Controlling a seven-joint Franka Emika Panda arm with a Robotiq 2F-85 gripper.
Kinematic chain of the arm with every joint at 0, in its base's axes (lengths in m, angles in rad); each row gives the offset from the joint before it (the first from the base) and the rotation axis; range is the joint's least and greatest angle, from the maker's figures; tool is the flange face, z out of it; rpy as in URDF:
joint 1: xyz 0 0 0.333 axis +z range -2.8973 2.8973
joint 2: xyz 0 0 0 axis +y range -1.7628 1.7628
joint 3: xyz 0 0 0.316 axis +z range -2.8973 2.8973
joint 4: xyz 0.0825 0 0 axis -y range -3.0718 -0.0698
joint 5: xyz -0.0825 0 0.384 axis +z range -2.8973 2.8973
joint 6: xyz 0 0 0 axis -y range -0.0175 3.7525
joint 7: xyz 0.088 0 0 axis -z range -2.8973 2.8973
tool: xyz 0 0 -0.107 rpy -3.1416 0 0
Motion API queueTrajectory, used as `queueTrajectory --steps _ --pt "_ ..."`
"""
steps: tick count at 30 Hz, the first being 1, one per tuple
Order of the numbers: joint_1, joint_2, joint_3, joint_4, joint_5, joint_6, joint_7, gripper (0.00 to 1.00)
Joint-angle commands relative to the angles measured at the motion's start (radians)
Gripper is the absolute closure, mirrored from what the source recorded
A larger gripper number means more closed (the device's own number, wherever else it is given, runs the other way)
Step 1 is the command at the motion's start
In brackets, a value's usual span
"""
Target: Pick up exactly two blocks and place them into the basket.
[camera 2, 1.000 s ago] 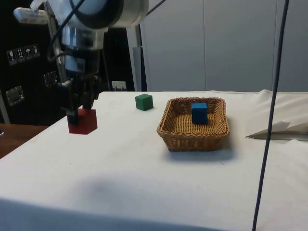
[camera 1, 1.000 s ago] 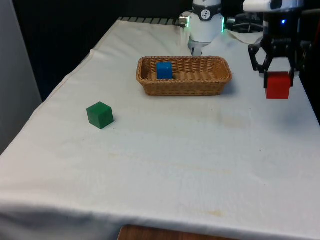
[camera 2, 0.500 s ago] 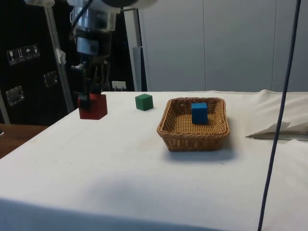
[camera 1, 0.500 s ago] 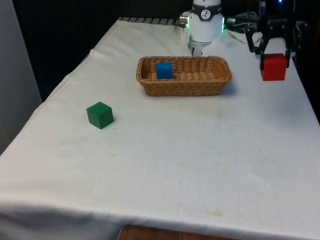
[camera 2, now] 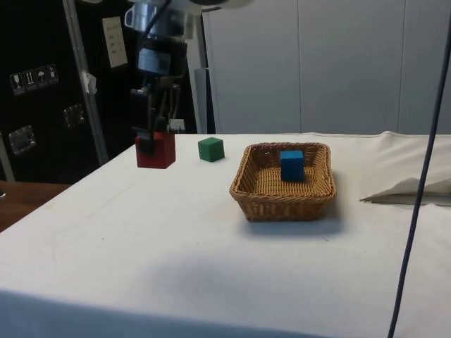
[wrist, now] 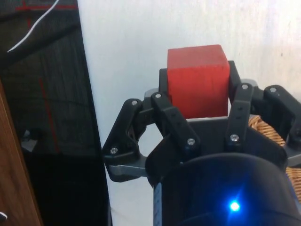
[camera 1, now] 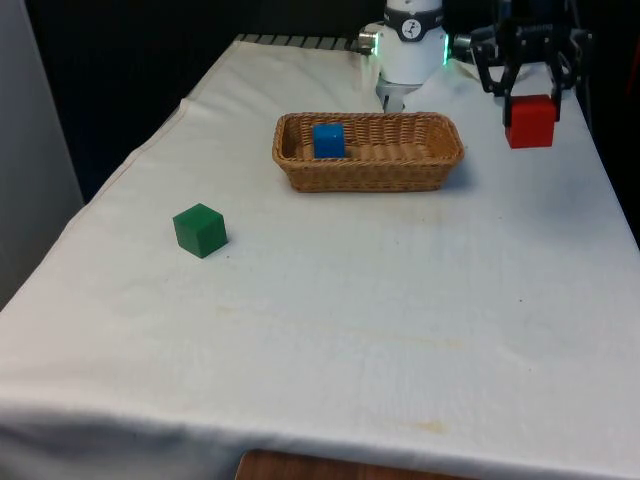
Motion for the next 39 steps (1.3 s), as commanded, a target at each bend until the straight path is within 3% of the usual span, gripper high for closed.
queueTrajectory --steps 1,2,8,12,17,21,22,29,30,31,38,39 --pt "0.002 -0.016 -0.001 -0.020 -0.002 0.027 -0.002 1.00" --pt "0.000 -0.006 0.000 -0.009 0.000 0.008 -0.002 1.00" --pt "-0.001 -0.057 0.003 -0.075 -0.004 0.083 -0.015 1.00" --pt "-0.005 -0.068 0.004 -0.088 0.000 0.087 -0.028 1.00" --pt "-0.018 -0.119 -0.006 -0.143 -0.025 0.112 -0.062 1.00" --pt "-0.024 -0.141 -0.011 -0.167 -0.034 0.114 -0.083 1.00" --pt "-0.023 -0.142 -0.007 -0.162 -0.013 0.102 -0.096 1.00" --pt "-0.039 -0.169 -0.011 -0.202 -0.060 0.108 -0.120 1.00" --pt "-0.035 -0.170 -0.009 -0.197 -0.034 0.102 -0.130 1.00" --pt "-0.042 -0.174 -0.011 -0.209 -0.071 0.106 -0.123 1.00" --pt "-0.052 -0.185 -0.011 -0.226 -0.120 0.094 -0.123 1.00" --pt "-0.046 -0.188 -0.009 -0.223 -0.093 0.096 -0.135 1.00"
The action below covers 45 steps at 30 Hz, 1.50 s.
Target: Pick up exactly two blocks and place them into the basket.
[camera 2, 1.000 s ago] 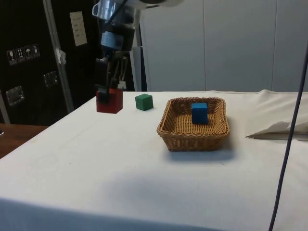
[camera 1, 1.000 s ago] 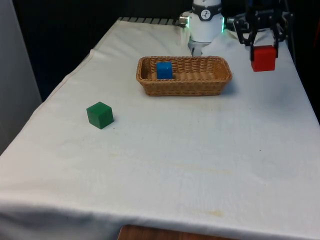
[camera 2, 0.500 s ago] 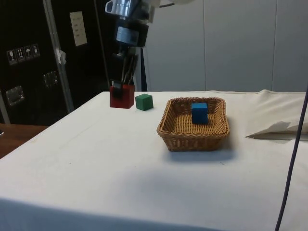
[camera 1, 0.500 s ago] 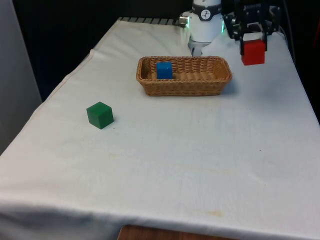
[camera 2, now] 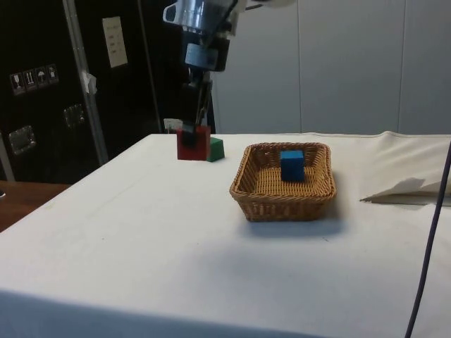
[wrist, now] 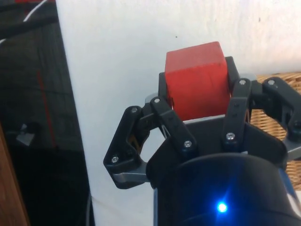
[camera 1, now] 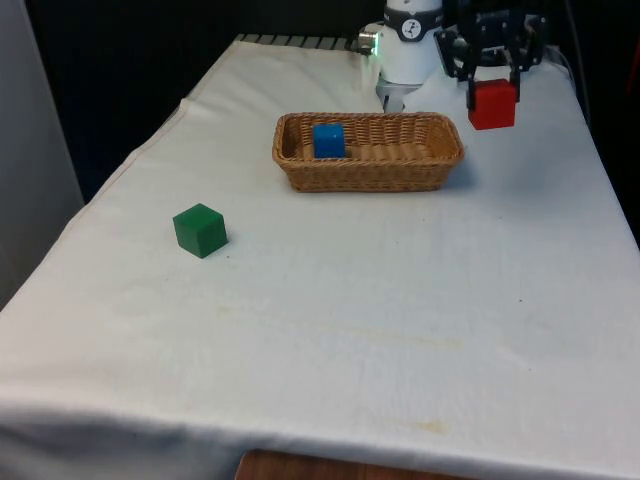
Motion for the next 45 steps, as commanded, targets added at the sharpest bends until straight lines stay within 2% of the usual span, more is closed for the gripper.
queueTrajectory --steps 1,9,10,11,19,20,21,27,28,29,36,37,38,44,45 --pt "-0.007 0.001 -0.002 -0.005 -0.034 -0.003 0.012 1.00" --pt "-0.019 -0.011 -0.002 -0.022 -0.098 -0.021 0.015 1.00" --pt "-0.012 -0.015 -0.001 -0.021 -0.071 -0.020 0.000 1.00" --pt "-0.020 -0.013 -0.002 -0.025 -0.105 -0.023 0.015 1.00" --pt "-0.031 -0.027 -0.002 -0.044 -0.170 -0.045 0.016 1.00" --pt "-0.022 -0.029 -0.002 -0.041 -0.137 -0.041 0.000 1.00" --pt "-0.031 -0.028 -0.002 -0.045 -0.176 -0.047 0.017 1.00" --pt "-0.039 -0.038 -0.003 -0.063 -0.222 -0.061 0.016 1.00" --pt "-0.030 -0.040 -0.003 -0.061 -0.191 -0.058 0.000 1.00" --pt "-0.040 -0.040 -0.003 -0.066 -0.229 -0.062 0.017 1.00" --pt "-0.049 -0.063 -0.033 -0.126 -0.244 -0.029 -0.014 1.00" --pt "-0.040 -0.057 -0.032 -0.116 -0.225 -0.045 -0.020 1.00" --pt "-0.049 -0.065 -0.037 -0.136 -0.243 -0.021 -0.021 1.00" --pt "-0.055 -0.074 -0.075 -0.188 -0.239 0.025 -0.070 1.00" --pt "-0.047 -0.070 -0.077 -0.181 -0.225 0.015 -0.074 1.00"
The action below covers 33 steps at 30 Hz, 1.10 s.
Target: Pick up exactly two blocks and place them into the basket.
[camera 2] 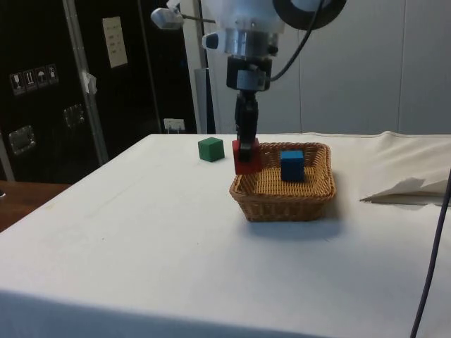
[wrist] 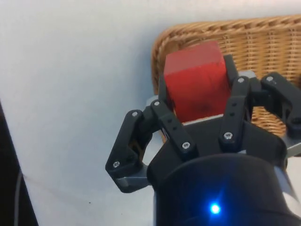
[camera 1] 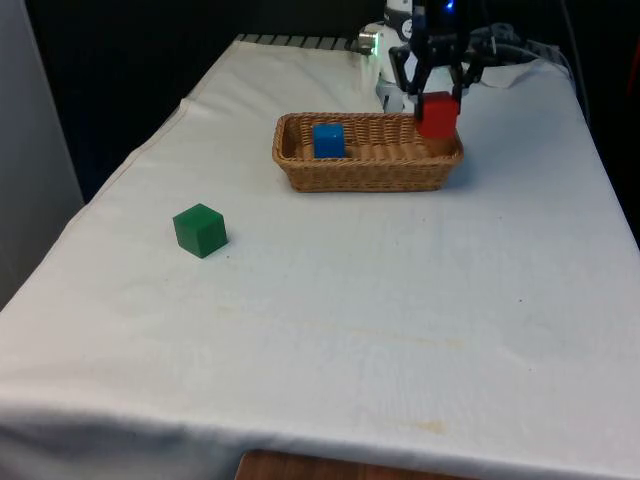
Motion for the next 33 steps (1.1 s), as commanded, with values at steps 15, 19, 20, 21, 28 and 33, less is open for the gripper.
queueTrajectory --steps 15,19,20,21,28,33 --pt "-0.014 -0.002 -0.110 -0.090 -0.013 0.083 -0.119 1.00" --pt "-0.013 0.004 -0.134 -0.115 -0.012 0.112 -0.144 1.00" --pt "-0.012 0.005 -0.138 -0.122 -0.011 0.121 -0.150 1.00" --pt "-0.011 0.006 -0.142 -0.130 -0.009 0.131 -0.154 1.00" --pt "-0.004 0.015 -0.159 -0.186 0.005 0.215 -0.170 1.00" --pt "-0.003 0.026 -0.162 -0.217 0.015 0.265 -0.171 1.00"
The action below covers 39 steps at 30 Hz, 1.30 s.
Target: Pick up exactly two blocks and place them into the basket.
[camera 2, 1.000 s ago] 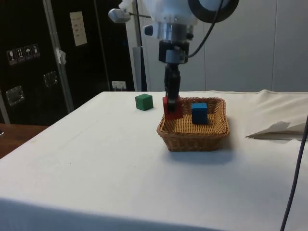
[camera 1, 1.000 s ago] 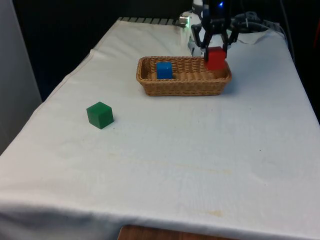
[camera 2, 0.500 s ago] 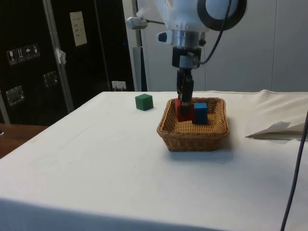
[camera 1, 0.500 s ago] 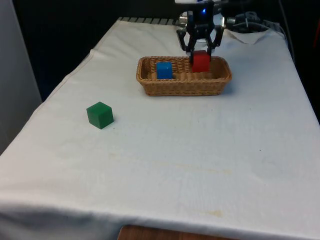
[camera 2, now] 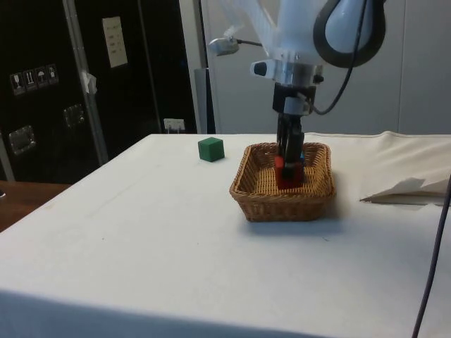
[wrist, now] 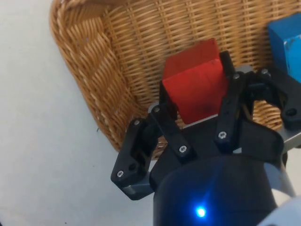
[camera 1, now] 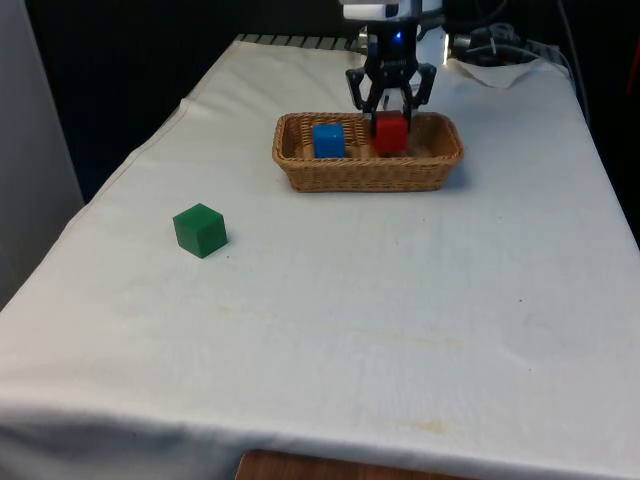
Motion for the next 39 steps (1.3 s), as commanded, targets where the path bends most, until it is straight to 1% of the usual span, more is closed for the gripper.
queueTrajectory --steps 1,2,3,4,9,10,11,17,18,19,27,33,34,35,36,39 --pt "0.004 -0.014 -0.003 -0.014 0.011 0.022 -0.006 1.00" --pt "0.000 0.003 0.000 -0.004 0.001 0.009 0.001 1.00" --pt "0.004 -0.012 -0.002 -0.017 0.013 0.026 -0.004 1.00" --pt "0.005 -0.010 -0.002 -0.018 0.013 0.028 -0.003 1.00" --pt "0.003 -0.001 -0.001 -0.015 0.009 0.024 0.001 1.00" --pt "0.000 0.014 0.000 -0.009 0.001 0.020 0.006 1.00" --pt "0.002 0.001 -0.001 -0.014 0.007 0.023 0.001 1.00" --pt "-0.001 0.005 -0.003 -0.012 0.003 0.019 0.000 1.00" --pt "0.000 0.014 -0.001 -0.008 0.001 0.019 0.005 1.00" --pt "-0.001 0.005 -0.004 -0.012 0.003 0.018 -0.001 1.00" --pt "-0.001 0.004 -0.011 -0.011 0.003 0.017 -0.003 1.00" --pt "0.005 0.011 -0.011 -0.021 0.012 0.028 -0.004 1.00" --pt "0.005 0.013 -0.011 -0.023 0.013 0.030 -0.004 1.00" --pt "0.000 0.025 -0.011 -0.011 0.001 0.016 0.002 1.00" --pt "0.006 0.015 -0.010 -0.024 0.014 0.032 -0.004 1.00" --pt "0.007 0.022 -0.009 -0.028 0.016 0.039 -0.003 1.00"
